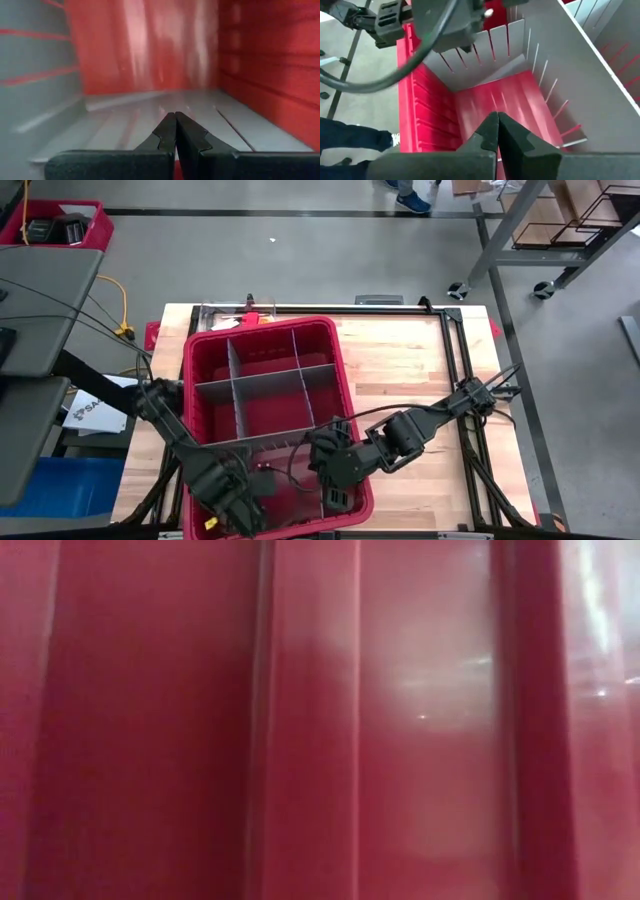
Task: Sort blocks
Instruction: Assemble the bin divider into the red bin
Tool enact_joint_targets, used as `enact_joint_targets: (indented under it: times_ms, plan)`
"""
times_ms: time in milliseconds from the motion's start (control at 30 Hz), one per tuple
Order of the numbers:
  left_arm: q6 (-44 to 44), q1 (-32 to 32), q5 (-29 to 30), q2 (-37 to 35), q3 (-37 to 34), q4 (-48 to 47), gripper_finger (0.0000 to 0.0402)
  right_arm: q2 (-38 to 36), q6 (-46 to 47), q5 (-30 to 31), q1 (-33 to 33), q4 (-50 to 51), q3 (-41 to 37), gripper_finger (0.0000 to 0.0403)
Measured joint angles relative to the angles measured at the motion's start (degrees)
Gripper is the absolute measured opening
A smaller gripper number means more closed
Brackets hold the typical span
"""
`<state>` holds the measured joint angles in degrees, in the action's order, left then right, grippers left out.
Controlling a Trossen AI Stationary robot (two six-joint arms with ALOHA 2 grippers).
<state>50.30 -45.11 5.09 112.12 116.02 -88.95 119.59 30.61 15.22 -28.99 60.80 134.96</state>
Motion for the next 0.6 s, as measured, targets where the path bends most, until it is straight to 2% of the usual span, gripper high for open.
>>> enact_joint_targets:
  times_ms: [67, 233, 500, 600]
  plan:
    - [0.26, -0.87, -3.23, 0.26, -0.11, -0.98, 0.0000, 0.00, -0.09, 0.01, 0.05, 0.00, 0.00, 0.0000]
    - [1.77, -2.91, -0.22, -0.02, -0.73, -0.85, 0.0000, 0.00, -0.85, 0.77, 0.07, -0.16, 0.00, 0.0000]
    - [4.10, -5.88, -8.75, 0.09, -4.68, -1.47, 0.0000, 0.00, -0.87, 0.78, 0.05, -0.22, 0.00, 0.0000]
    - [6.51, -6.31, -8.95, -0.38, -4.15, -0.85, 0.0000, 0.00, -0.94, 0.86, -0.19, -0.86, 0.00, 0.0000]
